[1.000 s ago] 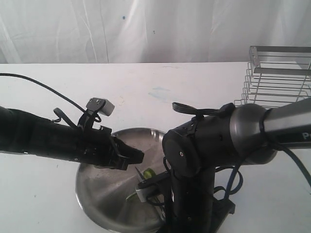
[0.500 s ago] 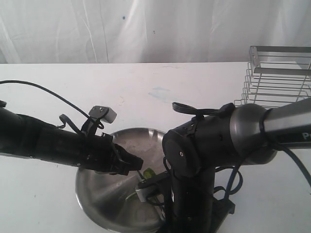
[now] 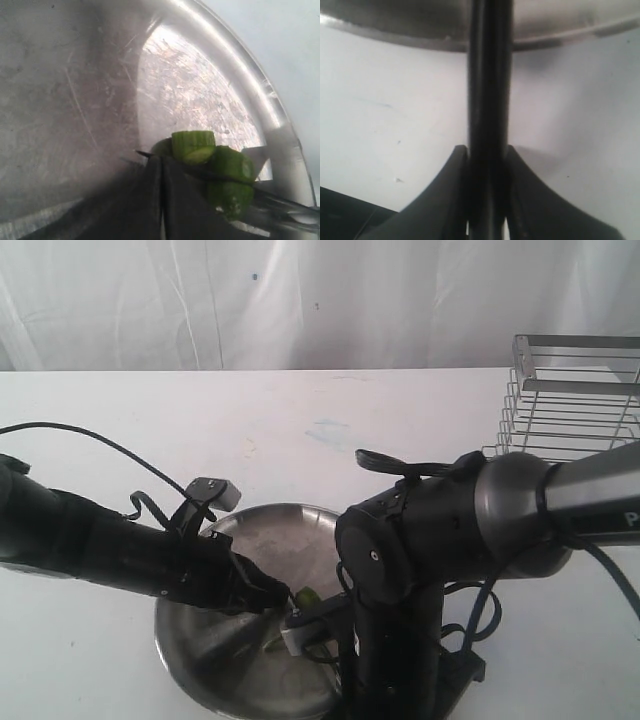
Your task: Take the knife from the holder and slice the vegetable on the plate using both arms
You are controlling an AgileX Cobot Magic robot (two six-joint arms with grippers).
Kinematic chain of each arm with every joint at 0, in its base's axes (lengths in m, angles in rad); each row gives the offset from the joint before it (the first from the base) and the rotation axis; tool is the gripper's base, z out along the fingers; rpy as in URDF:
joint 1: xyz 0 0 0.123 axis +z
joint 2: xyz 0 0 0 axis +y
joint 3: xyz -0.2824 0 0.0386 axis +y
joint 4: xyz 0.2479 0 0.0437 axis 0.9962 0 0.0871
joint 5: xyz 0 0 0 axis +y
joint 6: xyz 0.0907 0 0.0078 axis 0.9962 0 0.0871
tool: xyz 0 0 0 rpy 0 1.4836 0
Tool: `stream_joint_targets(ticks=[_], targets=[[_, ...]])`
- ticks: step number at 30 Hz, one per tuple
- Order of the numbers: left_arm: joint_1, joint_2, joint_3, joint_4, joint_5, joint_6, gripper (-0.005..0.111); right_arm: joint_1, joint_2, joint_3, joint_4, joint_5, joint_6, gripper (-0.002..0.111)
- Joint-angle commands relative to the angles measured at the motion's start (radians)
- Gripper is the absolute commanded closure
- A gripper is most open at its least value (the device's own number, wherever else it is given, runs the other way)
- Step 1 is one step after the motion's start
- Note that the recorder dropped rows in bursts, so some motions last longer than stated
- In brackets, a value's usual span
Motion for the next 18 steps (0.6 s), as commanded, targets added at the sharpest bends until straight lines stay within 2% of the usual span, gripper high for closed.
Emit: stream_joint_targets(ticks=[1,5,11,18], targets=[[-0.005,-0.074,-0.005,-0.021,0.025,-0.059,0.107,0.002,-0.005,0.005,0.000,-0.016,-0.011,0.108],[-0.005,-0.108,-0.005,-0.021,0.052,-0.081,0.107,0.002,-0.005,0.005,0.000,-0.016,-0.011,0.108],[-0.005,-0.020,-0.021,-0.021,-0.014,-0.064,0.107,0.002,-0.005,0.005,0.000,-0.016,-0.011,0.108],[-0.005,0.025,-0.005,-0.021,-0.012,-0.062,0.107,0.002,-0.005,0.005,0.000,-0.016,-0.011,0.108]])
